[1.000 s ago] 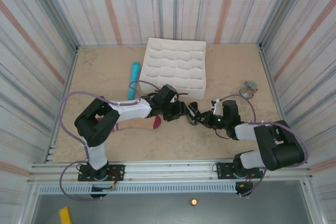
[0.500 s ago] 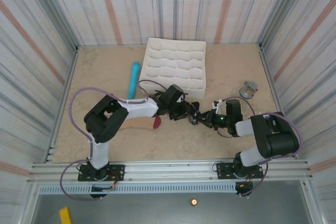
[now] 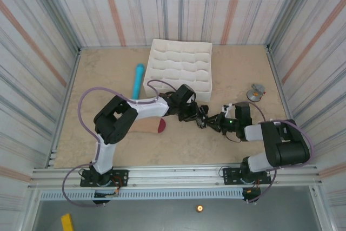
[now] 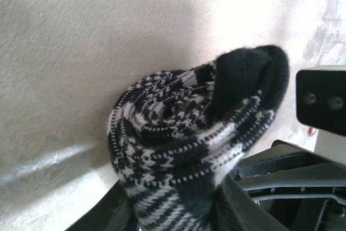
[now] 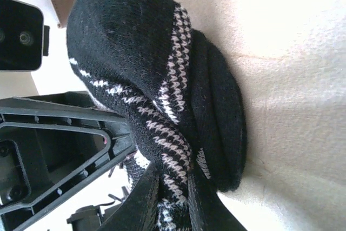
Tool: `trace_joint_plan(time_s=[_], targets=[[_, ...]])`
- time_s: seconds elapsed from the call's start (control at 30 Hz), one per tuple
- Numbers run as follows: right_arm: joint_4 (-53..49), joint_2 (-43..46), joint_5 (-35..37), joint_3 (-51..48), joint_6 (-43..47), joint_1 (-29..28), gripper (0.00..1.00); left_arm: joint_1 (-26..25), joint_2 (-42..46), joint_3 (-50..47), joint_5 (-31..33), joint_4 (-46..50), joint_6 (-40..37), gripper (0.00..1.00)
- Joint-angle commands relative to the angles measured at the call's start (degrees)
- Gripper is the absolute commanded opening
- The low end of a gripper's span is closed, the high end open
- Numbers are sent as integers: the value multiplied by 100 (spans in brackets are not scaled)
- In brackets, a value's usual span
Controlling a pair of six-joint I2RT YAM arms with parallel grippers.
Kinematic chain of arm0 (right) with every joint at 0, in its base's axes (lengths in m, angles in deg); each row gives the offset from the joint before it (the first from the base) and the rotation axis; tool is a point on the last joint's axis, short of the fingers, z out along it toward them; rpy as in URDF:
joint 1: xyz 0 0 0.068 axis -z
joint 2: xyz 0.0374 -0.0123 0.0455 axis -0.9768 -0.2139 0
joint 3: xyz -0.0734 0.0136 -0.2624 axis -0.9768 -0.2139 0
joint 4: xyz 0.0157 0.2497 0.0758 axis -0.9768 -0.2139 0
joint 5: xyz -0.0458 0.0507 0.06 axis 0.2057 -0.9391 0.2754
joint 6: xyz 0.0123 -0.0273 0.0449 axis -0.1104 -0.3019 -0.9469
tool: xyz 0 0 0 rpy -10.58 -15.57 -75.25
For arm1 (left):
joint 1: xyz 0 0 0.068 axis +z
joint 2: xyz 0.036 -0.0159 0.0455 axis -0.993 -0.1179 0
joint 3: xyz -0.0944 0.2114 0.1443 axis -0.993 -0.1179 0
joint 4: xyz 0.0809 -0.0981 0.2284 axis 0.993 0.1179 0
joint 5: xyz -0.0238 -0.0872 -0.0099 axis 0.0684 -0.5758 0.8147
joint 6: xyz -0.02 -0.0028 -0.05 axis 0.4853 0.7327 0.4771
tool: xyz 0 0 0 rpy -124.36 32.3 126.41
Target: Roll the socks
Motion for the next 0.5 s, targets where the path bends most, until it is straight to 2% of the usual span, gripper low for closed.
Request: trace_joint_plan(time_s=[0.0,0.1,0.3,0.47], targets=[[-1159,278,525,-107,-260,41,22,-22,-345,232,193,1098,-264,24],[-1747,849,730,17,-224,33,29,-27,-359,395,149,1291,-411,16],[-3061,2095,1223,397,70,24,46,-40,-810,1015,50,1974,-865,15],[-3621,2289,1323,730,575,19,64,-50,-1004,1375,-66,2233,-1206,15]])
